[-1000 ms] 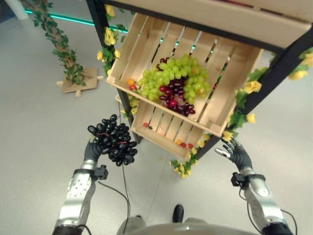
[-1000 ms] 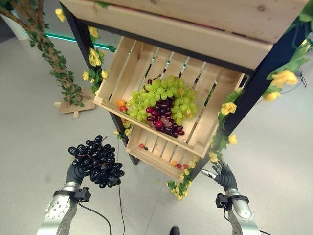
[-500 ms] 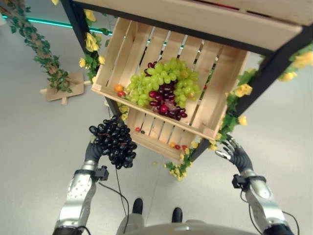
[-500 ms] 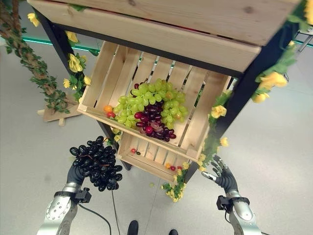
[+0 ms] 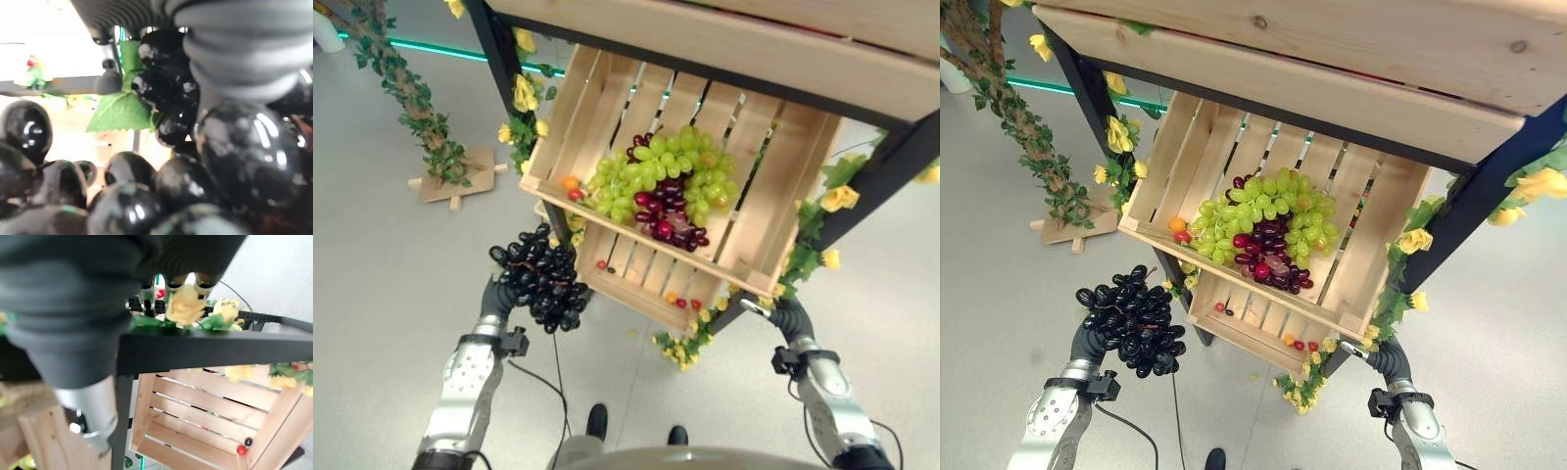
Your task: Pick up the fruits from the basket on one side to the basket on the other side
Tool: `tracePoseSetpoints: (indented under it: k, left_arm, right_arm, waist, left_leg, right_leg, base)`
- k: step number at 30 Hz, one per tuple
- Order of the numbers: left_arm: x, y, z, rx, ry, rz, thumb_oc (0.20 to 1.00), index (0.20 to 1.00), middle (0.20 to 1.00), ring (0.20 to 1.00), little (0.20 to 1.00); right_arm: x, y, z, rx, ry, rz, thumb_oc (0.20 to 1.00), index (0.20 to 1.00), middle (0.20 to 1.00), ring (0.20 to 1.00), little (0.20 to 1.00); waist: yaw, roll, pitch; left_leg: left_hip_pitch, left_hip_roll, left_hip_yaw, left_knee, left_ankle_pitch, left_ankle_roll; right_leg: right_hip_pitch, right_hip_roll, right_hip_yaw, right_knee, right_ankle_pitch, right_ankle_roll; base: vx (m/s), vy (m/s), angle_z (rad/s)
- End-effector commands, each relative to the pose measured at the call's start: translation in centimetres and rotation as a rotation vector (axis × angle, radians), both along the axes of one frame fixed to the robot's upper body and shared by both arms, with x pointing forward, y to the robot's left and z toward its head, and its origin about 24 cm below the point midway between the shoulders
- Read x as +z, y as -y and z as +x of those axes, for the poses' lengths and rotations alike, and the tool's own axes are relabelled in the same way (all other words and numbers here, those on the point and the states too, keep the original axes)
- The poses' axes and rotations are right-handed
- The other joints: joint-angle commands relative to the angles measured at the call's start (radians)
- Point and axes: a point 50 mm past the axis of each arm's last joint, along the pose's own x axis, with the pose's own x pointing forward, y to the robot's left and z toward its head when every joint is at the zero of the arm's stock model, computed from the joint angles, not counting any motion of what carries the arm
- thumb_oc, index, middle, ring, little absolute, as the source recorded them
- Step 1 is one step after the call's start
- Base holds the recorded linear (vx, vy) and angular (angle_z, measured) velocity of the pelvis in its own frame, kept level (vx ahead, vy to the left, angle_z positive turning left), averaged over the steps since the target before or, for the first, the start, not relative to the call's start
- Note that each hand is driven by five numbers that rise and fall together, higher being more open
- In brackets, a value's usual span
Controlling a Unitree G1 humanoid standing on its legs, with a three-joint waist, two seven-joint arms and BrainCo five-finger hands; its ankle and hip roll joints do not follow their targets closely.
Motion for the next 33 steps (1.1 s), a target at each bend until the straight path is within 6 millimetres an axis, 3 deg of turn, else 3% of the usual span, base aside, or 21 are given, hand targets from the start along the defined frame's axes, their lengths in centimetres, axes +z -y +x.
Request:
tracePoseSetpoints:
  k: [1,9,15,22,26,28,30,33]
  left_arm:
    - [4.7,-0.2,0.3,-0.032,0.232,0.028,0.2,0.2,0.2,0.2,0.2]
    - [8.8,1.4,-0.3,-0.144,0.406,0.012,0.2,0.2,0.2,0.2,0.2]
    - [11.5,3.0,0.8,-0.223,0.525,0.024,0.2,0.2,0.2,0.2,0.2]
    - [13.3,4.7,3.4,-0.255,0.584,0.047,0.2,0.2,0.2,0.2,0.2]
    - [13.2,6.0,6.7,-0.257,0.521,0.038,0.2,0.2,0.2,0.2,0.2]
    - [13.1,6.1,7.4,-0.254,0.5,0.051,0.2,0.2,0.2,0.2,0.2]
    - [13.2,6.4,9.8,-0.206,0.454,0.091,0.2,0.2,0.2,0.2,0.2]
    - [13.4,6.4,11.5,-0.17,0.42,0.116,0.2,0.2,0.2,0.2,0.2]
  right_arm:
    - [1.8,1.2,1.1,-0.026,0.093,-0.051,1.0,1.0,1.0,1.0,1.0]
    - [1.4,1.8,1.0,-0.052,0.068,-0.067,1.0,1.0,1.0,1.0,1.0]
    - [1.1,1.7,1.3,-0.034,0.049,-0.079,1.0,1.0,1.0,1.0,1.0]
    - [0.7,0.9,1.7,0.005,0.025,-0.074,1.0,1.0,1.0,1.0,1.0]
    - [0.5,-0.2,2.2,0.069,0.003,-0.085,1.0,1.0,1.0,1.0,1.0]
    - [0.4,-0.2,2.2,0.077,-0.002,-0.088,1.0,1.0,1.0,1.0,1.0]
    - [0.4,-1.0,2.6,0.118,-0.009,-0.089,1.0,1.0,1.0,1.0,1.0]
    - [0.3,-1.5,2.8,0.146,-0.02,-0.091,1.0,1.0,1.0,1.0,1.0]
  waist:
    - [0.003,-0.009,-0.059]
    - [0.006,-0.011,-0.066]
    - [0.0,-0.015,-0.075]
    - [-0.021,-0.019,-0.089]
    - [-0.051,-0.019,-0.105]
    - [-0.057,-0.018,-0.107]
    - [-0.077,-0.015,-0.115]
    - [-0.09,-0.014,-0.118]
  left_leg:
    - [0.029,0.029,0.017,0.062,-0.134,-0.026]
    - [0.032,0.028,0.013,0.064,-0.14,-0.024]
    - [0.04,0.028,0.012,0.061,-0.144,-0.022]
    - [0.056,0.034,0.021,0.047,-0.142,-0.022]
    - [0.078,0.041,0.041,0.034,-0.142,-0.024]
    - [0.082,0.041,0.045,0.031,-0.141,-0.024]
    - [0.092,0.045,0.061,0.022,-0.139,-0.027]
    - [0.098,0.048,0.071,0.018,-0.138,-0.027]
  right_leg:
    - [-0.007,-0.06,-0.021,0.034,-0.031,0.082]
    - [-0.004,-0.065,-0.031,0.039,-0.033,0.087]
    - [0.0,-0.069,-0.037,0.047,-0.036,0.091]
    - [0.007,-0.069,-0.037,0.043,-0.033,0.093]
    - [0.013,-0.063,-0.02,0.039,-0.031,0.097]
    - [0.013,-0.062,-0.017,0.038,-0.031,0.098]
    - [0.012,-0.059,-0.004,0.036,-0.029,0.101]
    - [0.01,-0.056,0.005,0.036,-0.027,0.102]
  base:
    - [0.0,0.0,0.0]
    - [0.0,0.0,0.0]
    - [0.0,0.003,0.02]
    - [0.01,0.004,0.03]
    - [0.03,0.013,-0.05]
    - [0.02,0.019,-0.11]
    - [0.03,0.024,-0.1]
    - [0.02,0.01,-0.12]
